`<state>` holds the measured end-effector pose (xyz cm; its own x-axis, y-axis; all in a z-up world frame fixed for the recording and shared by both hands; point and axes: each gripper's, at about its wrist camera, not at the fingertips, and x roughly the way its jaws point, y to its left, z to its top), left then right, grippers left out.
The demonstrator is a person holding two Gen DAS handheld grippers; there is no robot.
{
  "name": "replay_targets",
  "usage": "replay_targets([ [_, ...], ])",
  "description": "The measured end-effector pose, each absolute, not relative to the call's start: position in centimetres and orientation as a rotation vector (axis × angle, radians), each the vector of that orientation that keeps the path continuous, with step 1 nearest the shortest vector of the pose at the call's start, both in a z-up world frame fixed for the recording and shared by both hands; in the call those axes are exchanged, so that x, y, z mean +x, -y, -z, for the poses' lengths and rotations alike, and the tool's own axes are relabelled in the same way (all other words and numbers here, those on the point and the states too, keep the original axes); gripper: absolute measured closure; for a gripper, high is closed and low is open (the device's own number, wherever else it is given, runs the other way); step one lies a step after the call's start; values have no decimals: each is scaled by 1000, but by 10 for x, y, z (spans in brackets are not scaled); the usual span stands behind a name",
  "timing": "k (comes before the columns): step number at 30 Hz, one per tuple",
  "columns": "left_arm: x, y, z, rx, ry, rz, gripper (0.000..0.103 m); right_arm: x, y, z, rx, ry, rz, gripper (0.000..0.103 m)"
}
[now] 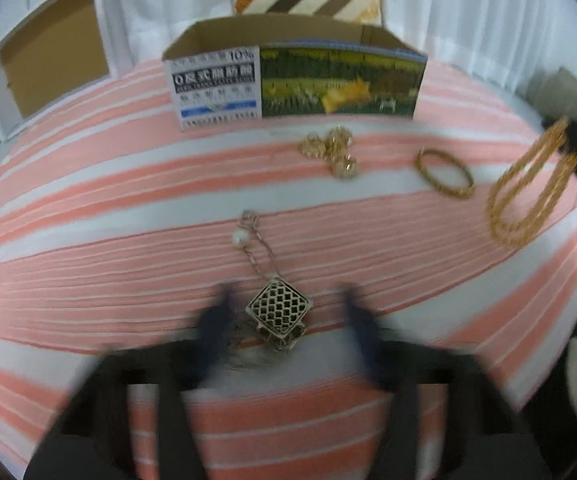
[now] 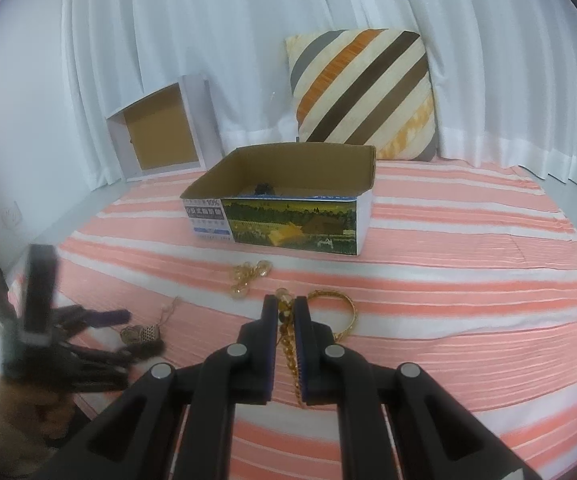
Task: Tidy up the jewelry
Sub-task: 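Carry the silver pendant and gold necklace into the box and open both tools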
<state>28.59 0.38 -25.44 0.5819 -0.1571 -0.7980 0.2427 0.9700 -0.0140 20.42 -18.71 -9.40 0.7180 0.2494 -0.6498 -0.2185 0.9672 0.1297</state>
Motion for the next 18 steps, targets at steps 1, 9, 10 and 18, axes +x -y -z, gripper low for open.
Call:
replay_targets([
  [1, 285, -6, 253, 80, -916, 235, 70, 203, 188, 93, 45, -726, -259, 95],
  [9, 276, -34, 210, -75, -847, 210, 71, 202, 187, 90, 63, -718, -268, 95],
  [10, 275, -37, 200, -91, -834, 213, 71, 202, 187, 88, 64, -714, -270, 95],
  [18, 281, -34, 141, -129, -785, 232, 71, 208, 188, 65, 89, -678, -290, 95],
])
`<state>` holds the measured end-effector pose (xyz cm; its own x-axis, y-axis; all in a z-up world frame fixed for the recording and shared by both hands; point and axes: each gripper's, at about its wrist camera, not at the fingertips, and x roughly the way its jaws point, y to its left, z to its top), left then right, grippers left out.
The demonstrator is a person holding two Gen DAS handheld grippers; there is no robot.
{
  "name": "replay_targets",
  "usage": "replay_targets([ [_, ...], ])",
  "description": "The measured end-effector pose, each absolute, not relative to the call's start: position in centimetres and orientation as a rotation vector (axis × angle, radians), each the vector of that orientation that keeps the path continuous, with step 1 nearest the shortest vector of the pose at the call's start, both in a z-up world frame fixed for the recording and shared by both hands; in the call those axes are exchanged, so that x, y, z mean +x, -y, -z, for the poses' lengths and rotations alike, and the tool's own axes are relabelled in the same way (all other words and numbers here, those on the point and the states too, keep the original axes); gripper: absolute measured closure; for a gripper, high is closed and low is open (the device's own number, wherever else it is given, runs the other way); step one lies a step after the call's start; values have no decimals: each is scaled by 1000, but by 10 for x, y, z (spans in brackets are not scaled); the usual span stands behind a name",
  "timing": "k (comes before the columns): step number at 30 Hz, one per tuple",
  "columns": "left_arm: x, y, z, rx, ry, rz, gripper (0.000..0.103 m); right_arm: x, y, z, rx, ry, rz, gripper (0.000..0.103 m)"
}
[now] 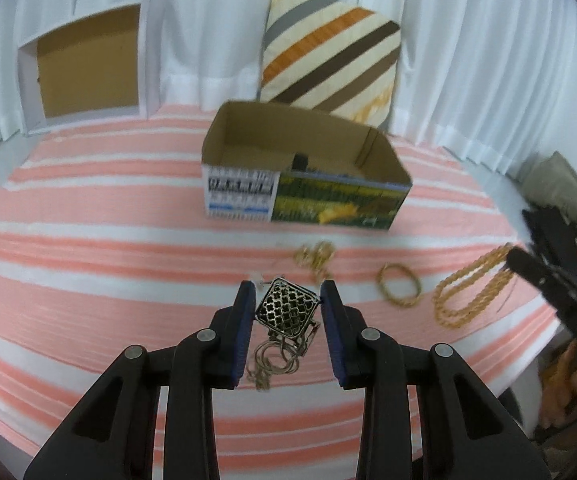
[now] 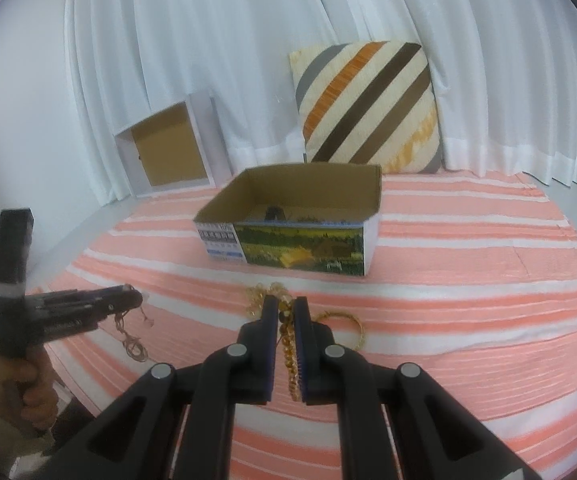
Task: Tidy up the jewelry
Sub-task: 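Carry the silver pendant and gold necklace into the box and open both tools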
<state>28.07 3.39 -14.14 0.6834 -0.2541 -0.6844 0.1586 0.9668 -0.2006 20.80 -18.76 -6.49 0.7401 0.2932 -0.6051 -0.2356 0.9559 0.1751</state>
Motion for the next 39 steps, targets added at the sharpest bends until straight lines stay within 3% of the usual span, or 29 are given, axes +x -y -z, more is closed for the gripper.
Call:
replay_targets([
  [23, 376, -36, 45, -122, -701, 256, 70, 301, 179, -21, 78, -567, -371, 95],
  [32, 434, -29, 48, -104, -703, 227, 70, 372, 166, -32, 60, -568, -377, 95],
  [39, 479, -20, 76, -67, -727, 179, 70, 426, 157, -3, 40, -638, -346, 95],
])
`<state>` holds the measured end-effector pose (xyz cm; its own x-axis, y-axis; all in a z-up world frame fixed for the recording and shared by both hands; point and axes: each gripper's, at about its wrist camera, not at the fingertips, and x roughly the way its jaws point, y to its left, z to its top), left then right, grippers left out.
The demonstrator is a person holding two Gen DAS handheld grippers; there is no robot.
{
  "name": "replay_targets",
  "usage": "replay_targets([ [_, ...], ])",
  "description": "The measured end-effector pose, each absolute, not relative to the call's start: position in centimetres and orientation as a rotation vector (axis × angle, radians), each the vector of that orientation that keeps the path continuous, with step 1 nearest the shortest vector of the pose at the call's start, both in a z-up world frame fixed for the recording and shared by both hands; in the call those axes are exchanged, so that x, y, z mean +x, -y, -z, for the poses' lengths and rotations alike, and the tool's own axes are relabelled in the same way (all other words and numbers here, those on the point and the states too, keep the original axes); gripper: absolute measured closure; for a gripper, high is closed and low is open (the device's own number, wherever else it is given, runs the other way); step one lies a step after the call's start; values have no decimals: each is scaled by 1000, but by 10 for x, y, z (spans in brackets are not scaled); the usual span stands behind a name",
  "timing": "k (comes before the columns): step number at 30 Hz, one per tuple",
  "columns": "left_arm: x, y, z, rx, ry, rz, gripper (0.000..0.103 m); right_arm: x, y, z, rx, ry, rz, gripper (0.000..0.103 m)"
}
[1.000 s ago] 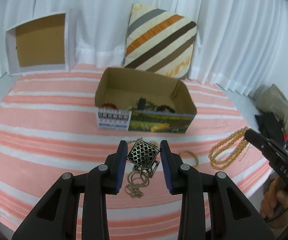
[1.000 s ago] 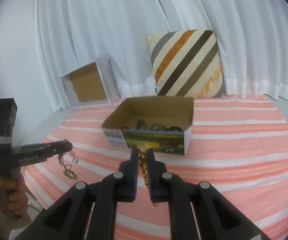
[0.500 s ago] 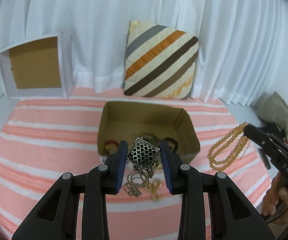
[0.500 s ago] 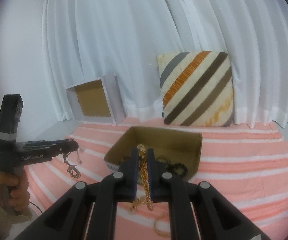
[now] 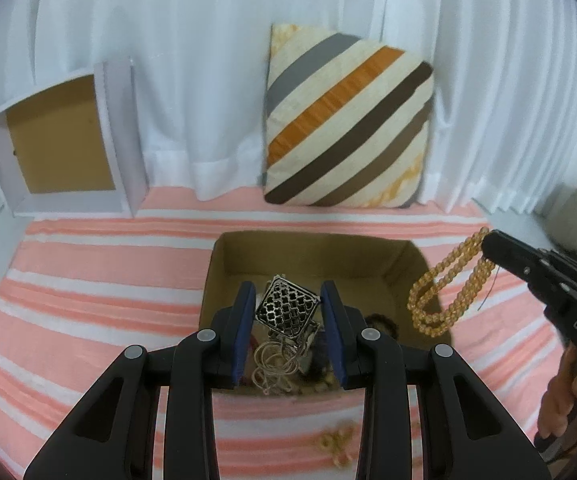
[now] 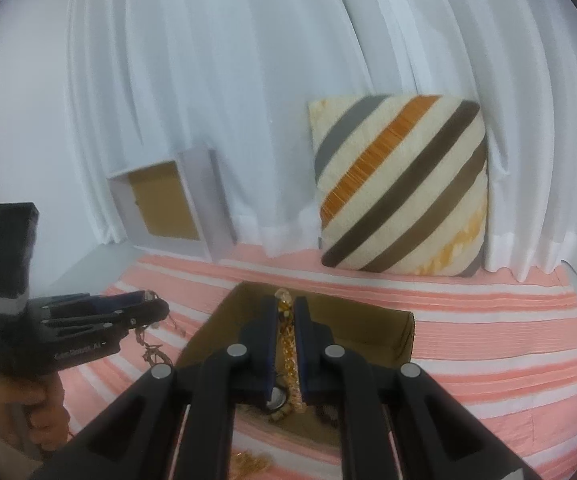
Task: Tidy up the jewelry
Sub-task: 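Carry the silver pendant and gold necklace into the box and open both tools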
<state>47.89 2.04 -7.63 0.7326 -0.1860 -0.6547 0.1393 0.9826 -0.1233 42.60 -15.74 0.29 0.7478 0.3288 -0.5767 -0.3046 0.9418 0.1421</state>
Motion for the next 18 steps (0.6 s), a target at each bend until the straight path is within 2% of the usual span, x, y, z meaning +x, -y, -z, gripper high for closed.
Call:
replay_targets([
  [15, 534, -14, 139, -21, -807, 109, 68, 487, 154, 82, 19, -795, -300, 95],
  [17, 538, -13, 145, -21, -824, 112, 52, 491, 156, 90, 26, -820, -286, 94],
  [18, 537, -13, 146, -23, -822, 107, 28, 493, 156, 93, 28, -826, -278, 91],
])
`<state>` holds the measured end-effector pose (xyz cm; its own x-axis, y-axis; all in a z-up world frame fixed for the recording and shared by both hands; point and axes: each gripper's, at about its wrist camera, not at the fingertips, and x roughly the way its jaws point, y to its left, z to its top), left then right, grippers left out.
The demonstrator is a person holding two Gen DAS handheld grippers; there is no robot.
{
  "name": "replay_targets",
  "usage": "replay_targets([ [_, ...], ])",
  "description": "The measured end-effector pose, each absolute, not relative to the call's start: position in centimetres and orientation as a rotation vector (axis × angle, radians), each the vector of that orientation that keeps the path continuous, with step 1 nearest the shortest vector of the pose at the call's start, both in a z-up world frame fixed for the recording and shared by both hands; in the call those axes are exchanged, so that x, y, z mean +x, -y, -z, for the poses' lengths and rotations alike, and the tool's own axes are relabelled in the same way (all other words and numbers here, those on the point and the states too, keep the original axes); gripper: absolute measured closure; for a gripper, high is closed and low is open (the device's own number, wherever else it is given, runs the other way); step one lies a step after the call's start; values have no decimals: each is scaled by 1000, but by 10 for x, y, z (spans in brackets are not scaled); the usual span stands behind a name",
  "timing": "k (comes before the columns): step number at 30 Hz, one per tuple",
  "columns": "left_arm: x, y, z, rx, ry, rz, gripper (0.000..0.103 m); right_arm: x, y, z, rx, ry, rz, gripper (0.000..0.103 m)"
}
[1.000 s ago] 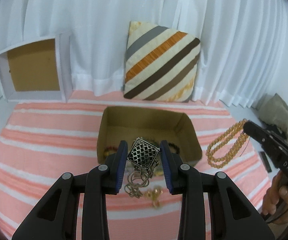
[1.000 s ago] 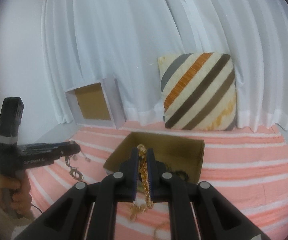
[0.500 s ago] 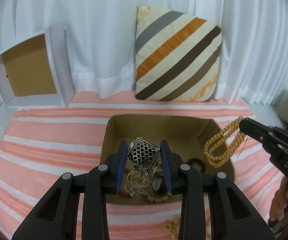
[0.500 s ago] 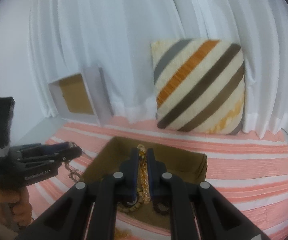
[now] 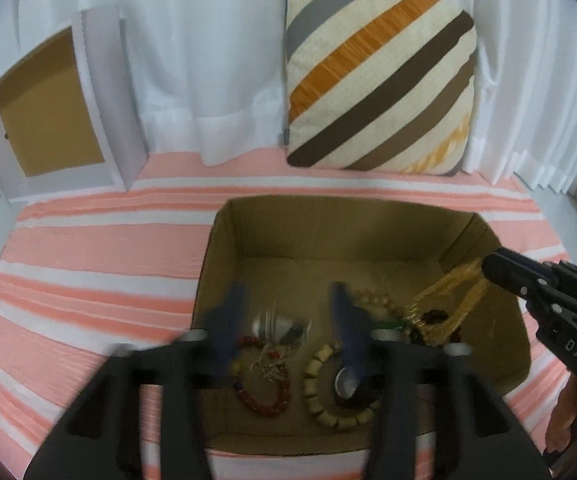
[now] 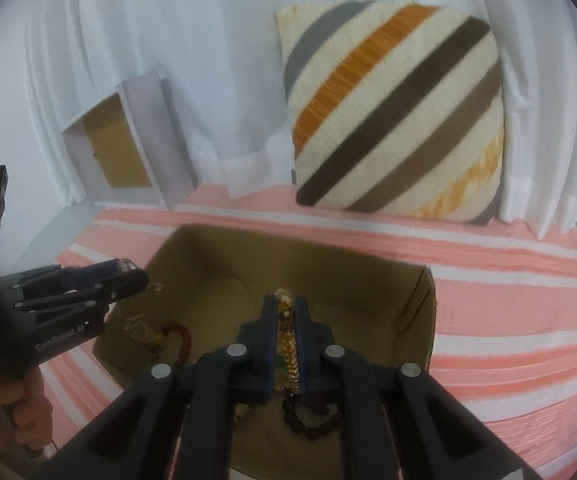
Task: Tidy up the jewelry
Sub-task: 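Carry the silver pendant and gold necklace into the box and open both tools, then move the left tool over the gold earrings and close on them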
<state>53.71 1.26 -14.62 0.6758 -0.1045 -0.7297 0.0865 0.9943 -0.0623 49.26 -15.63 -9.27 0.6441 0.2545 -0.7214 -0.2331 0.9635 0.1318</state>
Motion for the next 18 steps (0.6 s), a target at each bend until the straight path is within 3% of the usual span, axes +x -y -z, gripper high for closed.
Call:
replay_targets([
  [1, 534, -13, 146, -24, -806, 101, 15, 493, 158, 95, 35, -829, -269, 74],
  [2, 531, -14, 144, -24, -788, 95, 11, 494, 160, 96, 43, -828, -260, 59],
  [3, 529, -15, 144, -25, -779, 95, 9, 493, 163, 96, 56, -818, -246, 34],
  [4, 527, -16, 143, -31, -779, 100, 9, 489, 167, 94, 66, -797, -236, 29],
  [18, 451, -37, 151, -100, -809, 116, 8, 419, 197, 89, 75, -750, -177, 29],
])
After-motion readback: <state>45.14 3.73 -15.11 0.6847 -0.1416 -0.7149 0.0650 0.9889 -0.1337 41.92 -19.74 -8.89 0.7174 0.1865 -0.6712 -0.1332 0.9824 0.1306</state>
